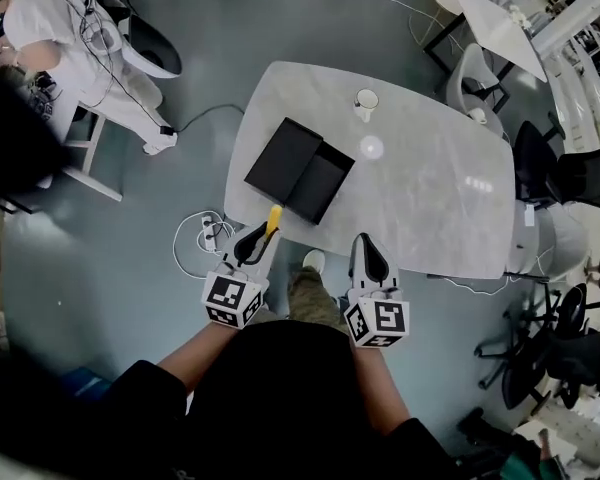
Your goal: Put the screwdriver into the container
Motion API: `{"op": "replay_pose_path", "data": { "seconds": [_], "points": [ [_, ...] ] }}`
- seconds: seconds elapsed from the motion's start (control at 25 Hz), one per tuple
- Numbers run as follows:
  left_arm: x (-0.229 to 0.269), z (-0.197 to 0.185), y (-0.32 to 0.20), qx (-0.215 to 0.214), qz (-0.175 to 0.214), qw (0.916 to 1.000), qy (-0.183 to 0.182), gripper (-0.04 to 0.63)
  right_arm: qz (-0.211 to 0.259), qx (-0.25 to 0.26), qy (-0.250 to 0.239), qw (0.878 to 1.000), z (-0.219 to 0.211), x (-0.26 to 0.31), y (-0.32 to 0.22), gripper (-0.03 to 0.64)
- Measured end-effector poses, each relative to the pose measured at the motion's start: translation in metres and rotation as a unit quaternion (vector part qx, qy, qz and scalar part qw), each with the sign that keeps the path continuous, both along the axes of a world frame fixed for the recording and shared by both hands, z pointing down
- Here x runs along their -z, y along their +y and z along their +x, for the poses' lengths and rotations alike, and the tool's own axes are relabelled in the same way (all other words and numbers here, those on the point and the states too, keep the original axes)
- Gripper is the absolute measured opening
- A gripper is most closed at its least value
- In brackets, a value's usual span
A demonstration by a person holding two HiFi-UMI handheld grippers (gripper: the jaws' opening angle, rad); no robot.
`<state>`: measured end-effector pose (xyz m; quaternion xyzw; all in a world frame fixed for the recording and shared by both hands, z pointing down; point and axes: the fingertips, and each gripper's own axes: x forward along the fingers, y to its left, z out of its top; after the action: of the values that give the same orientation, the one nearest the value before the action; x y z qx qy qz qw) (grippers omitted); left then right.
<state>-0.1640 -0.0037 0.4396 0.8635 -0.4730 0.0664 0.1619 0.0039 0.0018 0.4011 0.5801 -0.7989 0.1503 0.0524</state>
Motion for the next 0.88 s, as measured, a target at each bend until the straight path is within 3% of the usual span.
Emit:
{"op": "replay_pose_path", "data": {
  "seconds": [0.28, 0.68, 0.76, 0.88],
  "points": [
    [-0.004, 0.044, -0.072, -0.001, -0.037, 0.9993, 0.0, 0.086, 0.004, 0.012, -0.024, 1.0, 0.037, 0.004, -0.066, 0.012],
    [-0.034, 0.102, -0.13, 0.005, -0.052, 0.9976, -0.045, 0.086, -0.007, 0.068, -0.029, 0.997, 0.065, -0.011, -0.117, 0.012],
    [-0.048, 0.103, -0.139, 0.013, -0.072, 0.9967, -0.034, 0.086, -0.015, 0.07, -0.03, 0.997, 0.068, -0.017, -0.121, 0.012],
    [-0.079, 0.093, -0.155, 0.057, -0.129, 0.9898, 0.023, 0.086, -0.032, 0.064, -0.039, 0.997, 0.076, -0.031, -0.128, 0.012]
  ]
}}
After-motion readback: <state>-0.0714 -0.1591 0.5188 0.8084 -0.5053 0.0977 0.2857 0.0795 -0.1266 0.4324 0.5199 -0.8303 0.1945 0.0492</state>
